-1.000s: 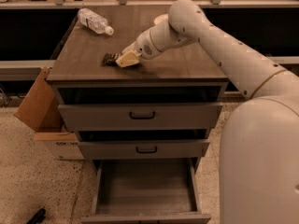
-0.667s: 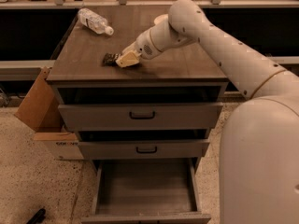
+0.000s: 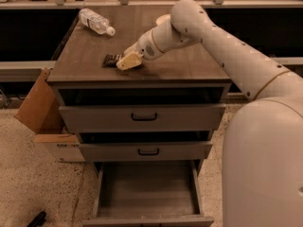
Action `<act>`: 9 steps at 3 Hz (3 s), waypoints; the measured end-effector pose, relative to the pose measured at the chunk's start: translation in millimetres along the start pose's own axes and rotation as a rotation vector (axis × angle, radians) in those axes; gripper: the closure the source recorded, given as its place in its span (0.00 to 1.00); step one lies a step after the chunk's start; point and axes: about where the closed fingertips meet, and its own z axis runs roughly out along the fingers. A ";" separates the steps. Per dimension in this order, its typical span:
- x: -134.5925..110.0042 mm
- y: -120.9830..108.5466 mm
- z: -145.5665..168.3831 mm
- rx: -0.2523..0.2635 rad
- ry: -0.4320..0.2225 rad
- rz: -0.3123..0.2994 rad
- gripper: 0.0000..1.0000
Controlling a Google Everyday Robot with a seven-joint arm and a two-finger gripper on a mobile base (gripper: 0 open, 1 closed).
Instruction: Place rxbar chocolate into bottom drawer
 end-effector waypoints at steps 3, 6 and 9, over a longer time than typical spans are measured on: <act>-2.0 -0.7 4.5 0.013 0.014 0.010 0.23; -37.3 33.6 -25.2 0.060 -0.038 -0.095 0.92; 25.4 142.1 -51.8 -0.145 -0.040 -0.161 1.00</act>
Offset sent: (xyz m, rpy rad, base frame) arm 0.0033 0.0032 0.0006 -0.0094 0.0050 -0.0098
